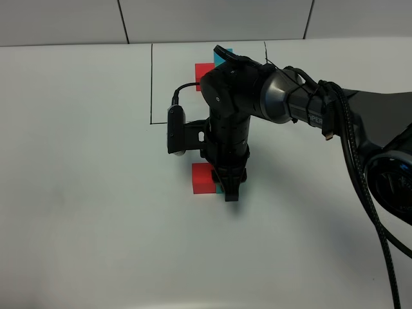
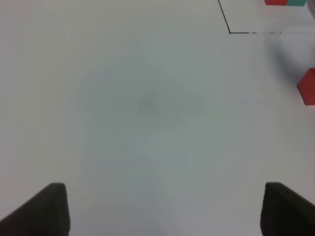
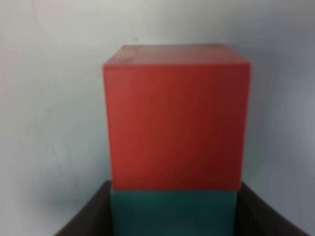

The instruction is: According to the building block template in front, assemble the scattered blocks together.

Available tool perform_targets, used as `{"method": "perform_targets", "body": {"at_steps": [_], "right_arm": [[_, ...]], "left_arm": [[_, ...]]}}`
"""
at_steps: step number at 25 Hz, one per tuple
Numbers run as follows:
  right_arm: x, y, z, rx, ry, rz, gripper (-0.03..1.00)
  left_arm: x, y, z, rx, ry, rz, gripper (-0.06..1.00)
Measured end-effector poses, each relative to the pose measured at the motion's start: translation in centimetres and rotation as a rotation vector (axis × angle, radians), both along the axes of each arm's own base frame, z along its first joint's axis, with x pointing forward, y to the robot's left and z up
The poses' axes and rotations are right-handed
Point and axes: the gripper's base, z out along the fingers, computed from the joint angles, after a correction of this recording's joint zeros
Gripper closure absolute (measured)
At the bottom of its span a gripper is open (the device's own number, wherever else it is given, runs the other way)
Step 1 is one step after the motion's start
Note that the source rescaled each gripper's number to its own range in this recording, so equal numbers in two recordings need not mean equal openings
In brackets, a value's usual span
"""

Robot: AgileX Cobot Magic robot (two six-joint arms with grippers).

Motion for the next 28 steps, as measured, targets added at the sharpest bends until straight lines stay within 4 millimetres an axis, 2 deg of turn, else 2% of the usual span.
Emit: {"method": "perform_targets", "body": {"at_steps": [12,14,16,18,19,22,25,28], "right_arm": [[0.0,0.0,0.0,0.000,0.000,-0.006,0.97],[0.0,0.0,0.0,0.002,-0.003,-0.007,0.94],[0.1,0.2,-0.3,0.015,-0.008,-0.013,0.78],[0.1,0.1,-0.5,0.009,-0.007,-0.021,0.54],[0.2,0.1,-0.2,0.008,-0.016,-0.028,0.42],[0.4,-0.4,1.4,0.013,-0.053,-0.066,0.17],[1.3,-1.8,4.0,0.043,-0.103,-0.182,0.10],[3.0,-4.7,6.4,0.059,-0.175,-0.397,0.10]], "left_arm": [[0.0,0.0,0.0,-0.001,0.000,0.001,0.00],[0.0,0.0,0.0,-0.001,0.000,0.001,0.00],[0.0,0.0,0.0,-0.001,0.000,0.001,0.00],[0.0,0.0,0.0,-0.001,0.000,0.001,0.00],[0.0,0.0,0.0,-0.001,0.000,0.001,0.00],[0.0,0.0,0.0,-0.001,0.000,0.001,0.00],[0.0,0.0,0.0,-0.001,0.000,0.001,0.00],[0.0,0.0,0.0,-0.001,0.000,0.001,0.00]]}}
